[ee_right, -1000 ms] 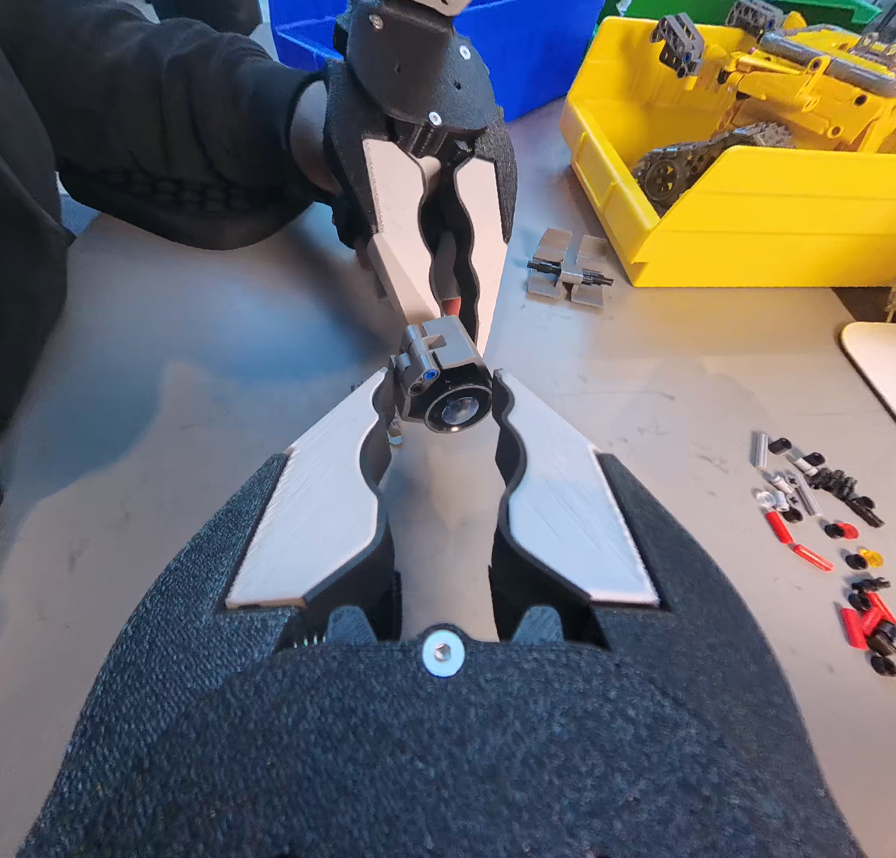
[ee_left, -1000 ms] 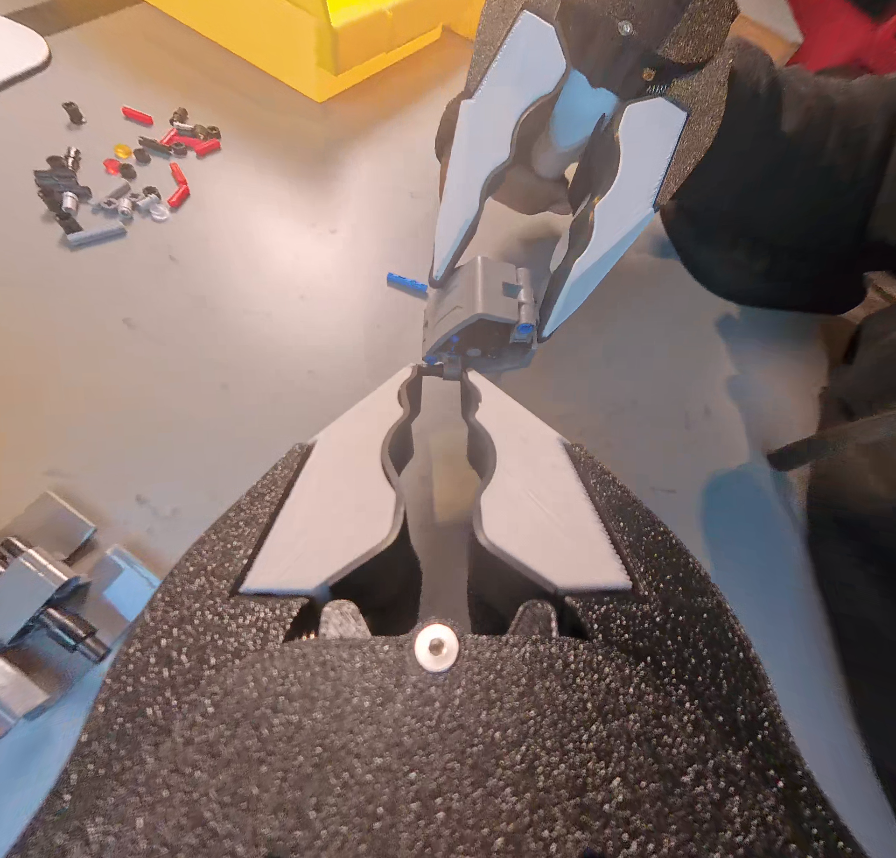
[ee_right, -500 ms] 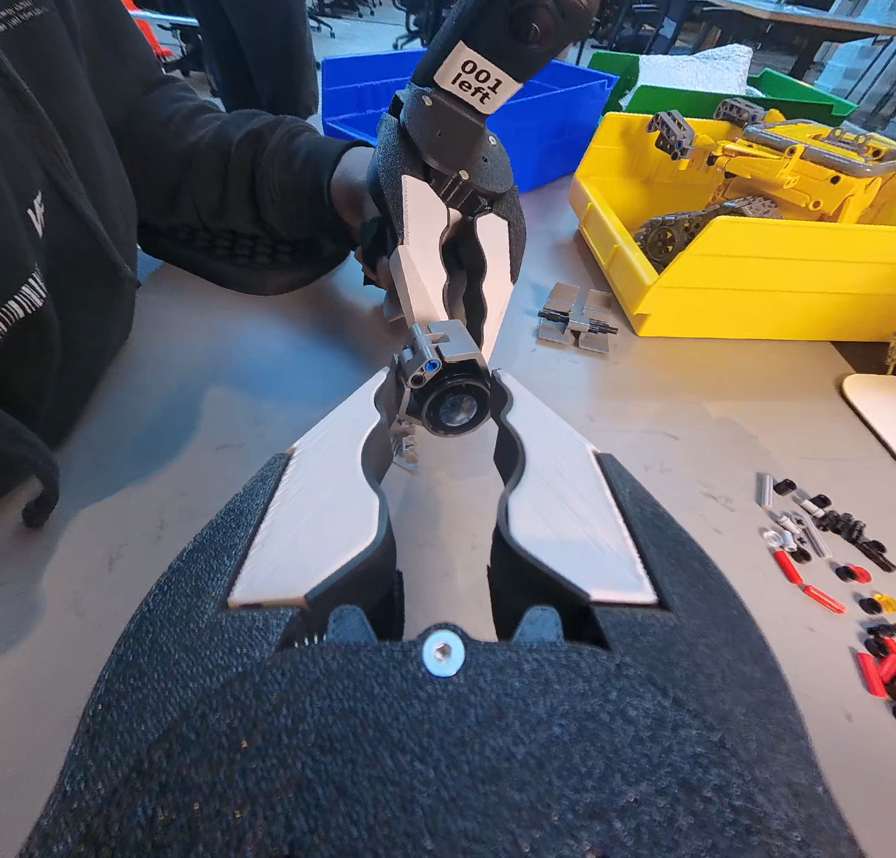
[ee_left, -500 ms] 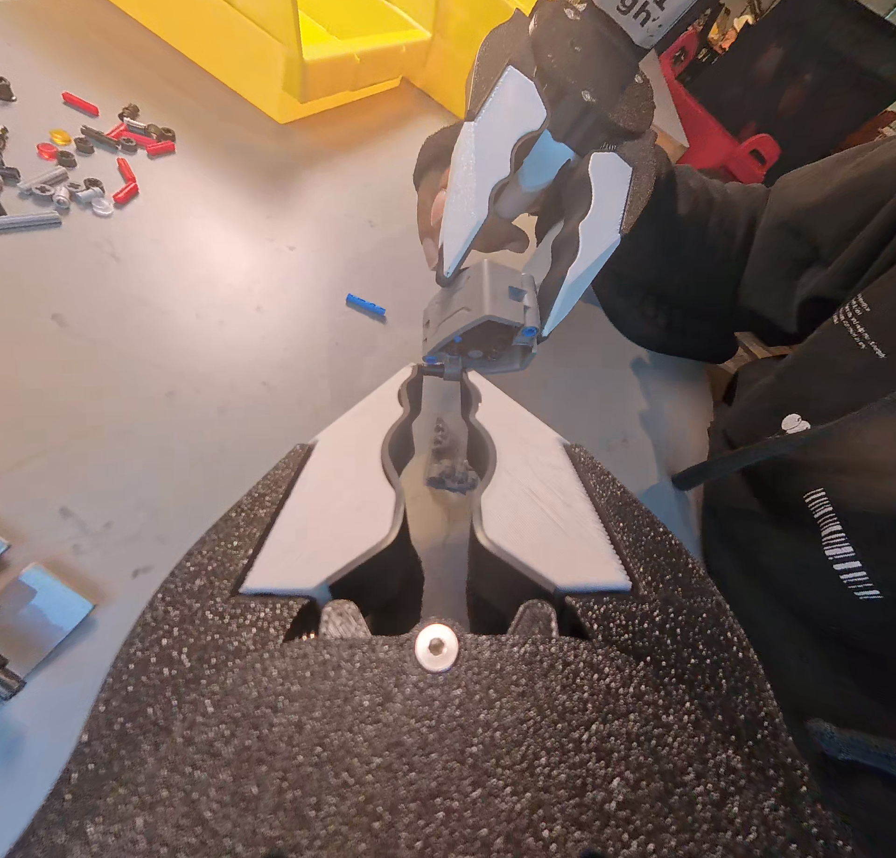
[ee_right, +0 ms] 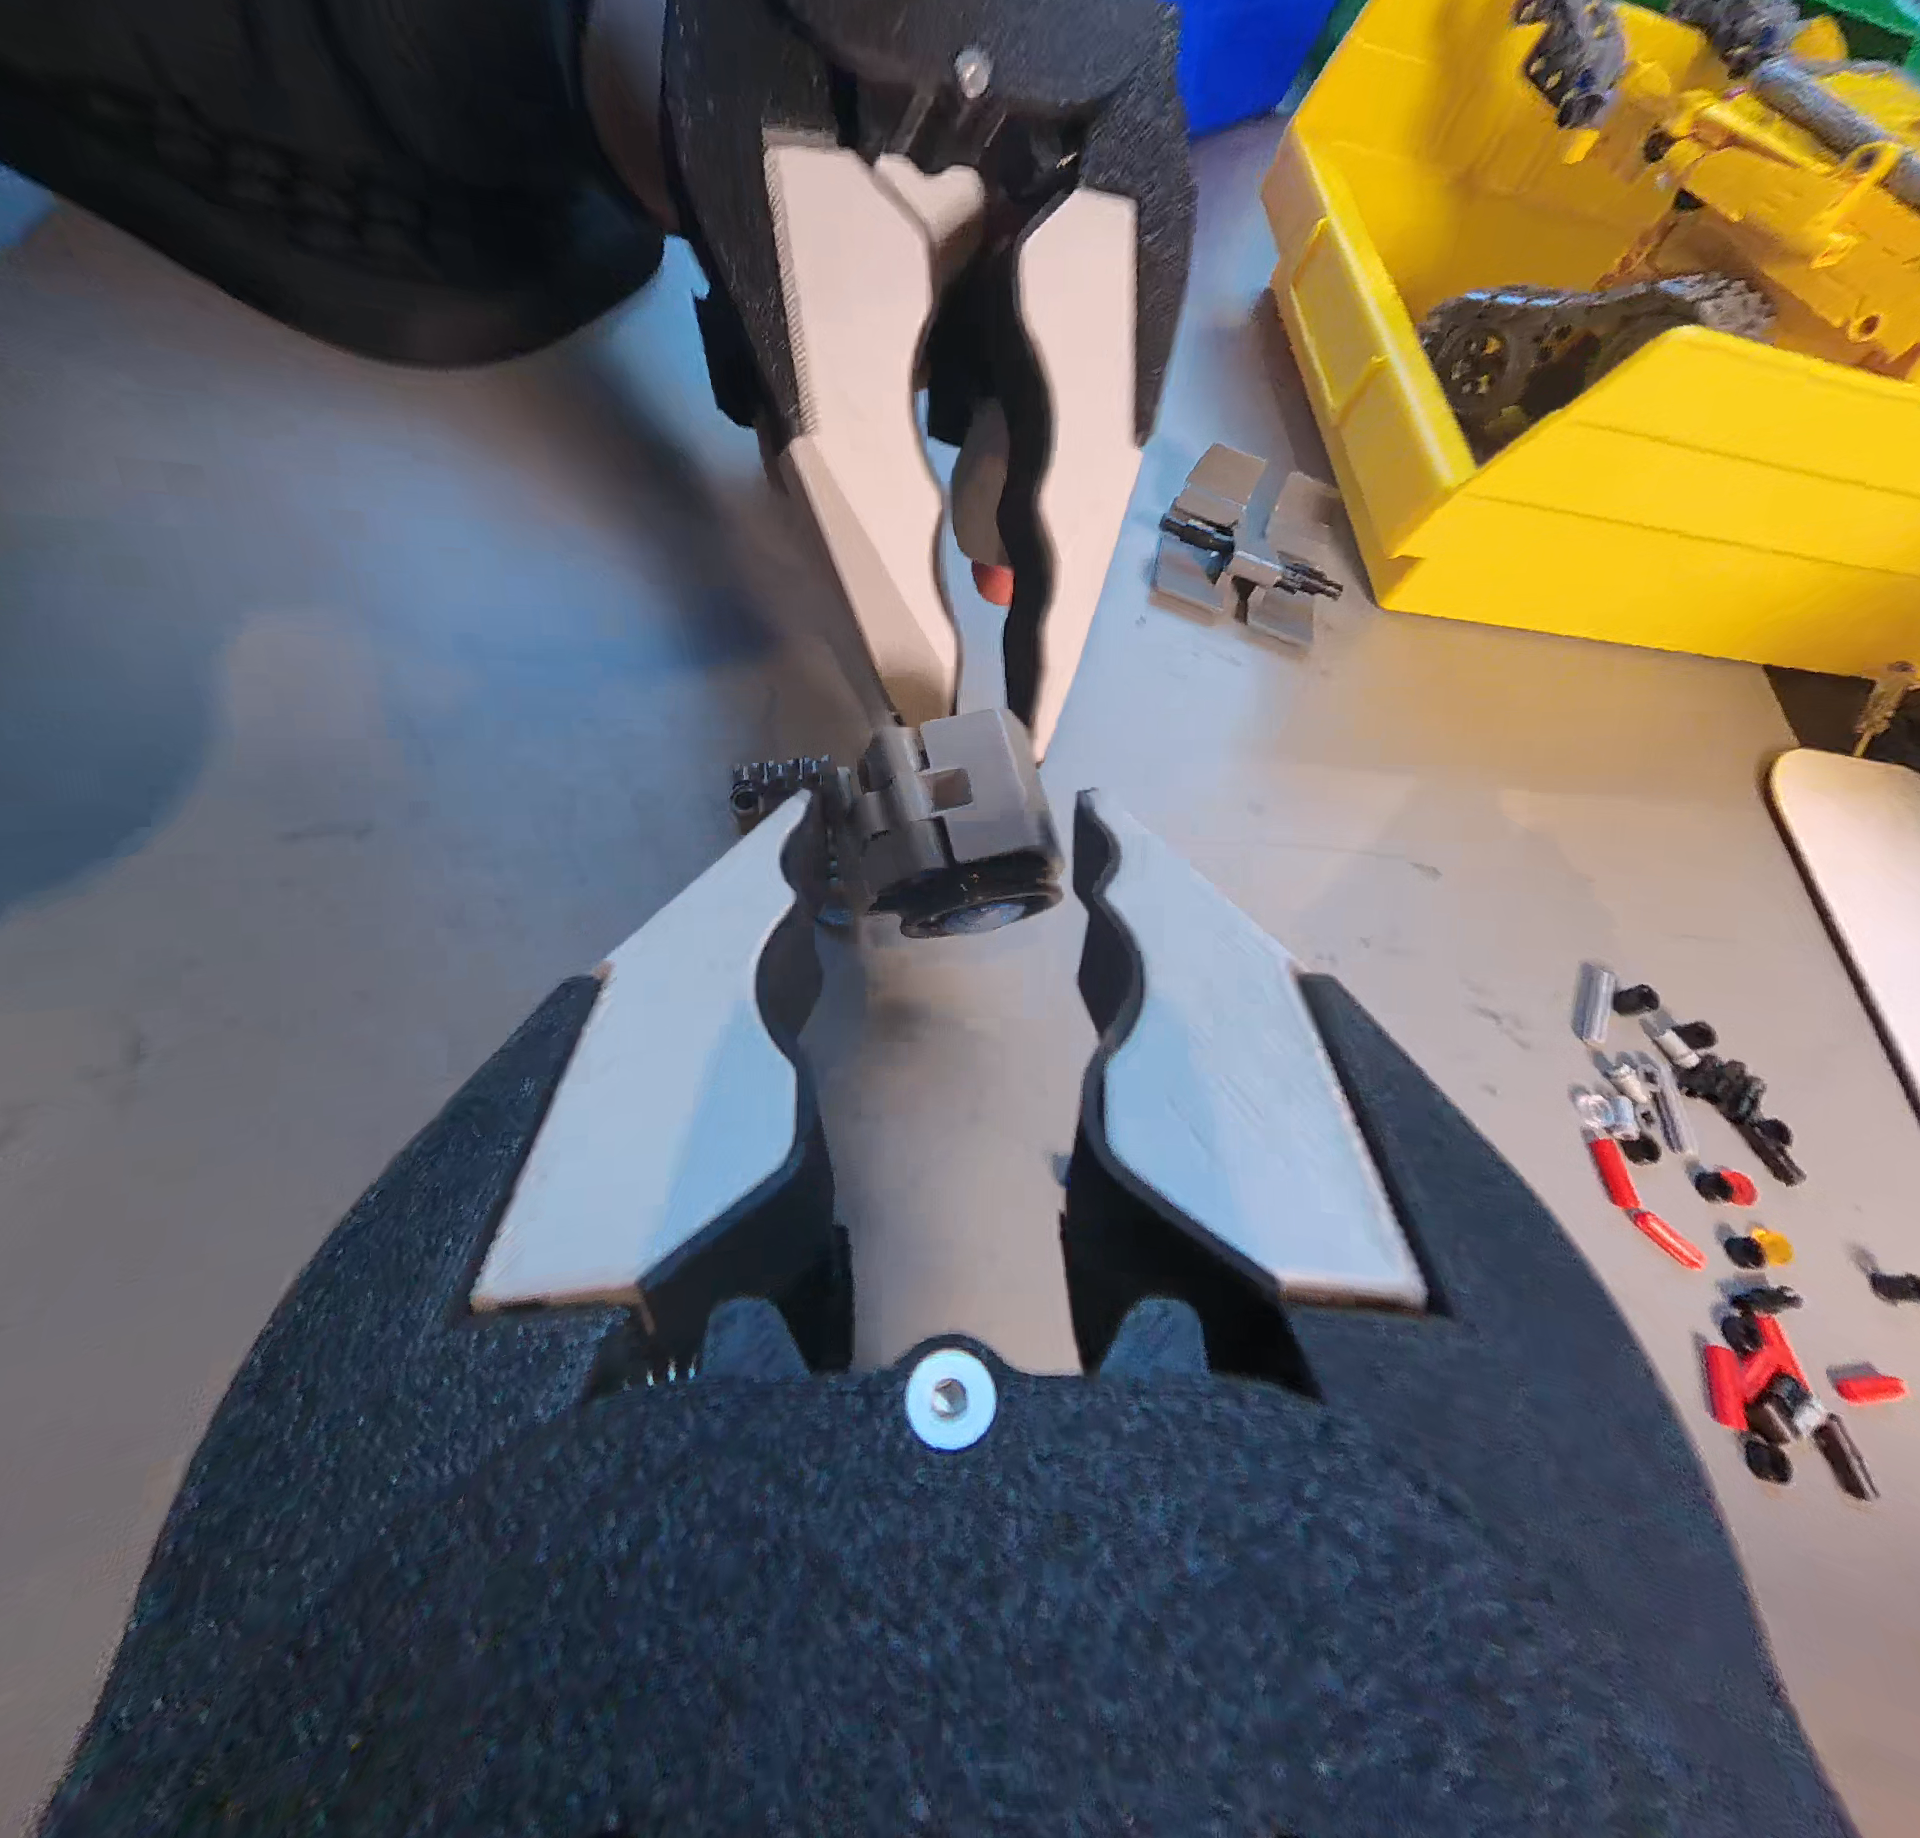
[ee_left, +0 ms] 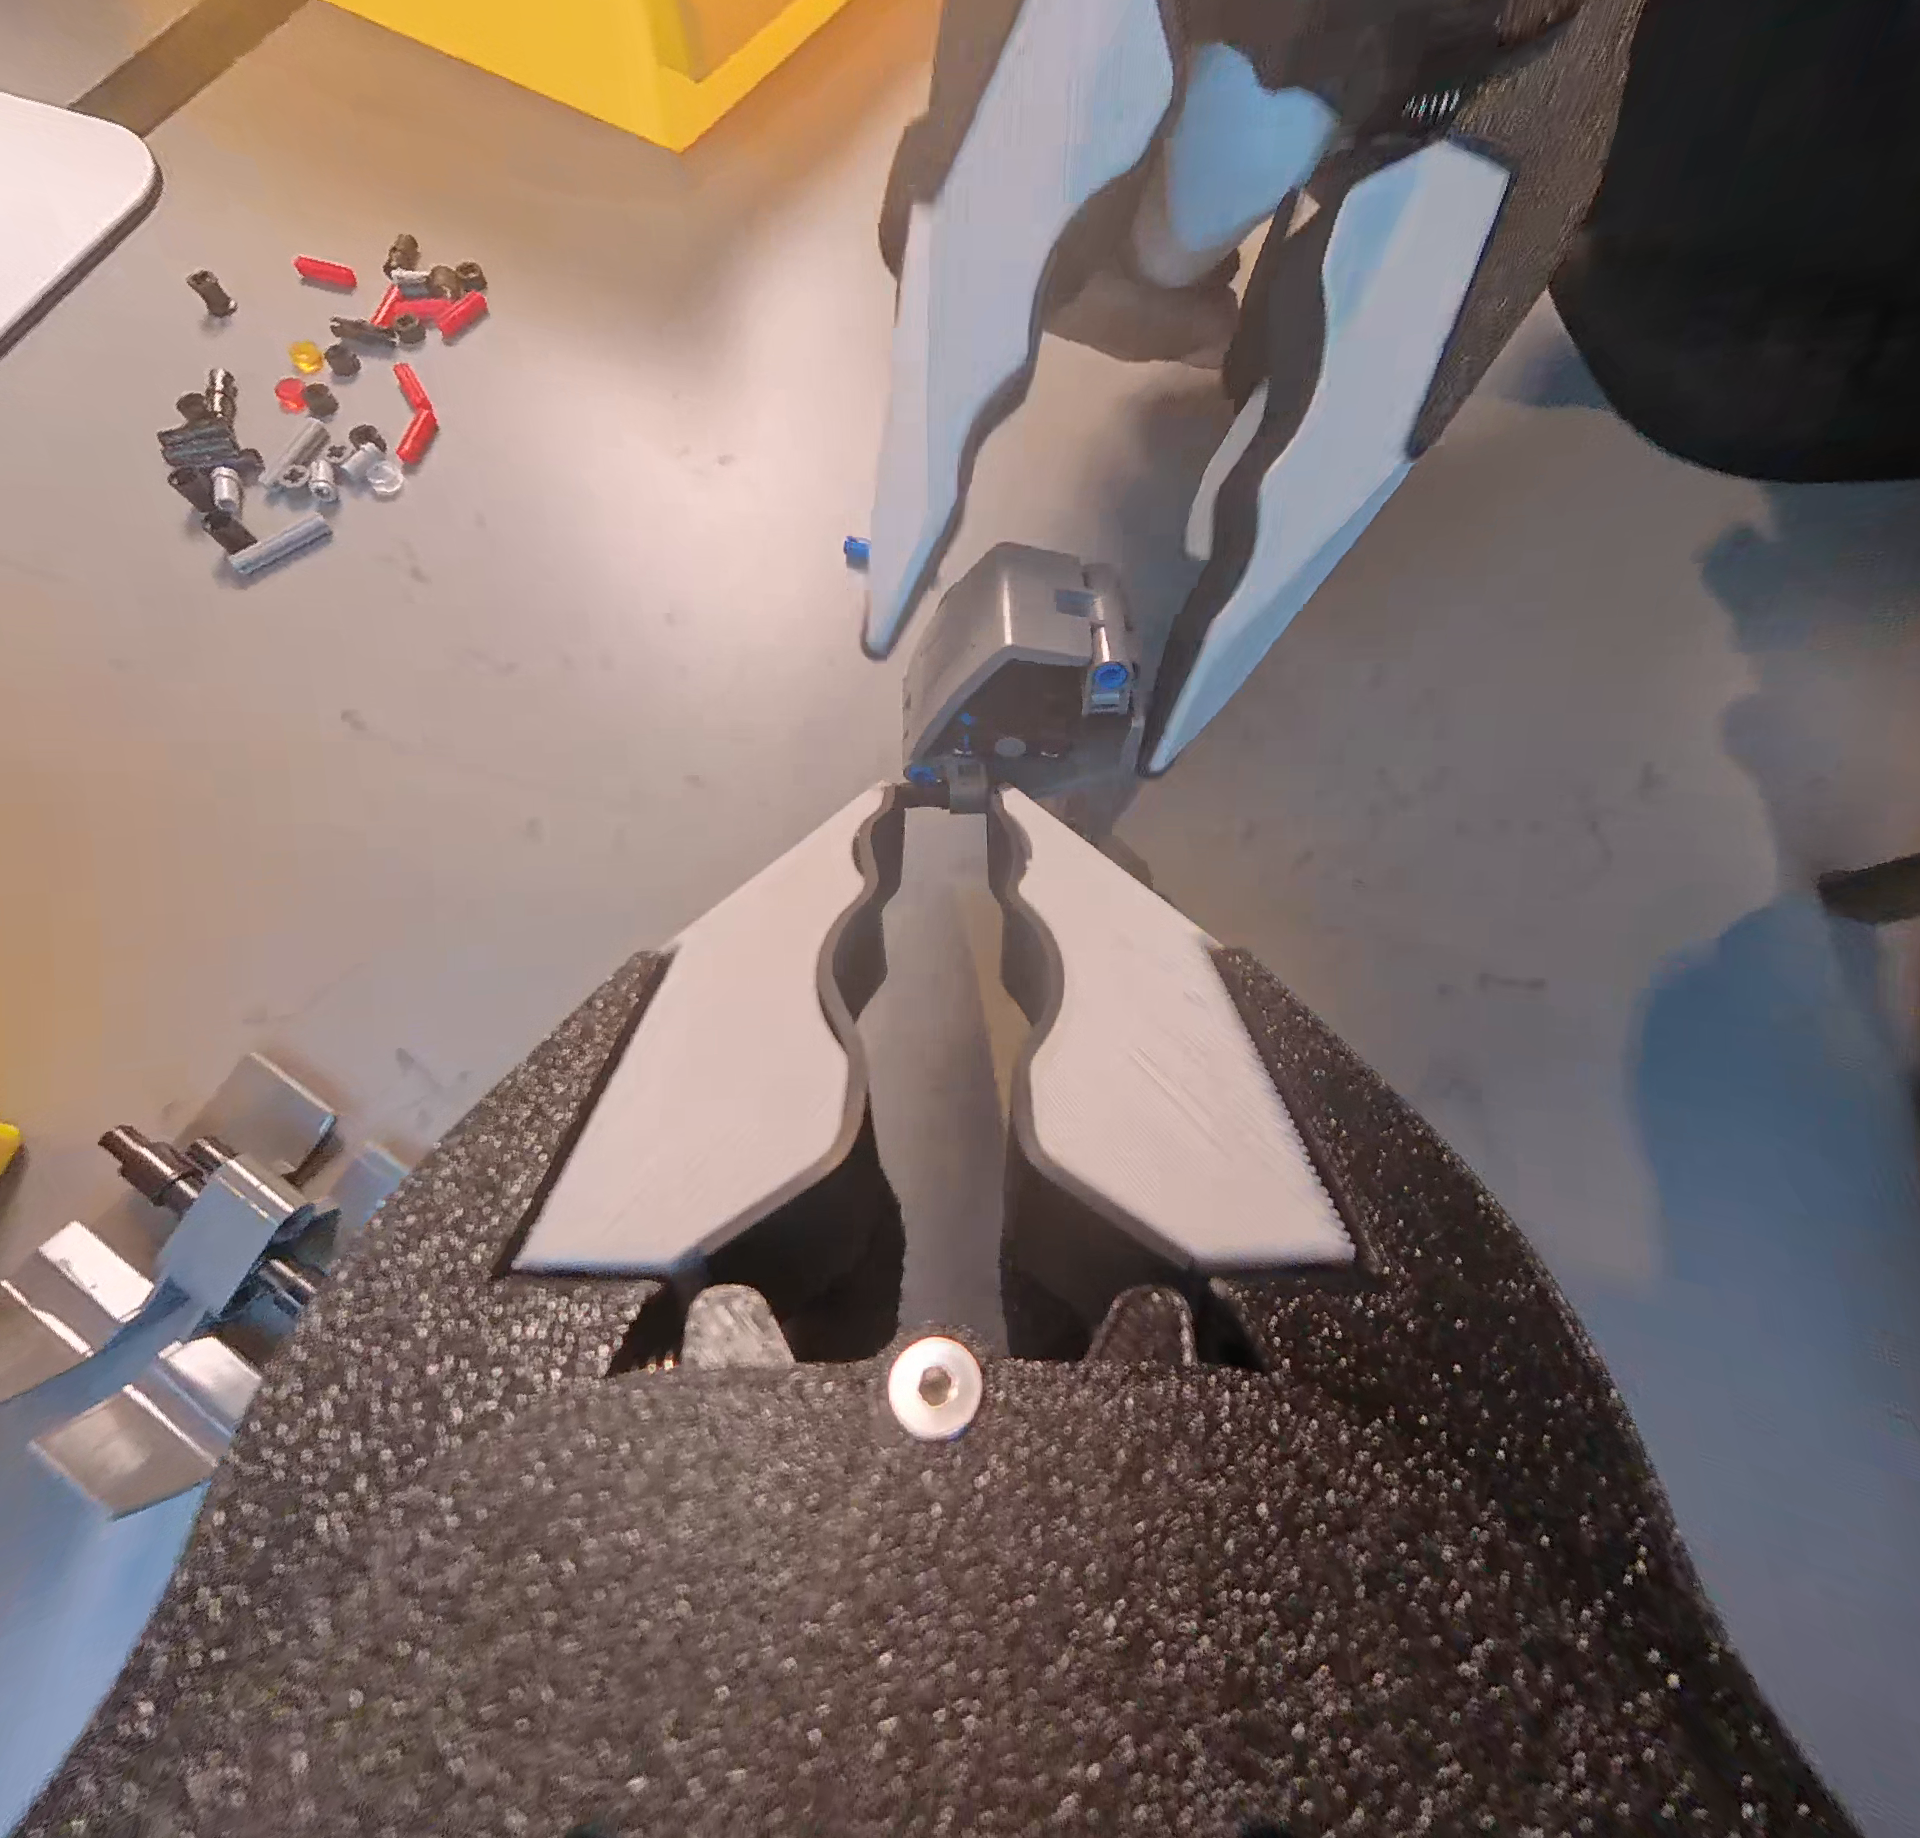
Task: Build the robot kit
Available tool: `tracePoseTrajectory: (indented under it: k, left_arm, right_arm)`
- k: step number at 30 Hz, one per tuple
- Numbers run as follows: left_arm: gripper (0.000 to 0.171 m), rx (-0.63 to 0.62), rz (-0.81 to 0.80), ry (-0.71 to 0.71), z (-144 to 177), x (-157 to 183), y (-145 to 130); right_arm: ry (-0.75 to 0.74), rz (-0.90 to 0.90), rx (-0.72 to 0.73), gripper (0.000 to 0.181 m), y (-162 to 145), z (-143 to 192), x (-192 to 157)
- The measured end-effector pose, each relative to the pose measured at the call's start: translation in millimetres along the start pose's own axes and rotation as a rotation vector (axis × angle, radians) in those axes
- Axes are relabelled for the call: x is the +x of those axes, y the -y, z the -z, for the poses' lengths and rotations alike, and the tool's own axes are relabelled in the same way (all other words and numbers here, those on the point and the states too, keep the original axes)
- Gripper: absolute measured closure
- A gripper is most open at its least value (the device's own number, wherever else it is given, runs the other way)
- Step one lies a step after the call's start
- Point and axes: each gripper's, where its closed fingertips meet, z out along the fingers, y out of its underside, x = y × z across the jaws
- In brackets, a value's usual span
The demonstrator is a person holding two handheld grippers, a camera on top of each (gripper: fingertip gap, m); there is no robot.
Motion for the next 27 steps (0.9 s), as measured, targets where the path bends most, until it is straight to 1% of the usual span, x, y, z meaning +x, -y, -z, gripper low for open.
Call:
tracePoseTrajectory:
  k: [2,5,8,14,17,21,23,27]
  left_arm:
    - [0.157,0.002,0.007,0.0,1,-1,0]
    - [0.157,0.07,0.106,-0.055,6,0,6]
    - [0.157,0.102,0.168,-0.097,9,1,10]
    - [0.157,0.126,0.21,-0.142,10,5,12]
    - [0.157,0.126,0.187,-0.139,9,5,12]
    - [0.155,0.122,0.088,-0.091,7,5,9]
    - [0.145,0.112,0.073,-0.062,9,1,7]
    - [0.147,0.086,0.074,-0.04,12,-5,0]
  right_arm:
    - [-0.004,0.017,-0.009,0.137,-1,-3,-2]
    - [-0.007,0.008,0.048,0.138,8,1,0]
    - [-0.014,0.019,0.069,0.138,13,4,0]
    - [0.004,0.008,0.101,0.139,17,7,-2]
    - [0.014,-0.002,0.101,0.139,16,7,-2]
    - [0.043,-0.041,0.068,0.138,6,5,-4]
    - [0.061,-0.057,0.016,0.138,-7,3,-4]
    - [0.063,-0.049,-0.086,0.138,-28,-1,2]
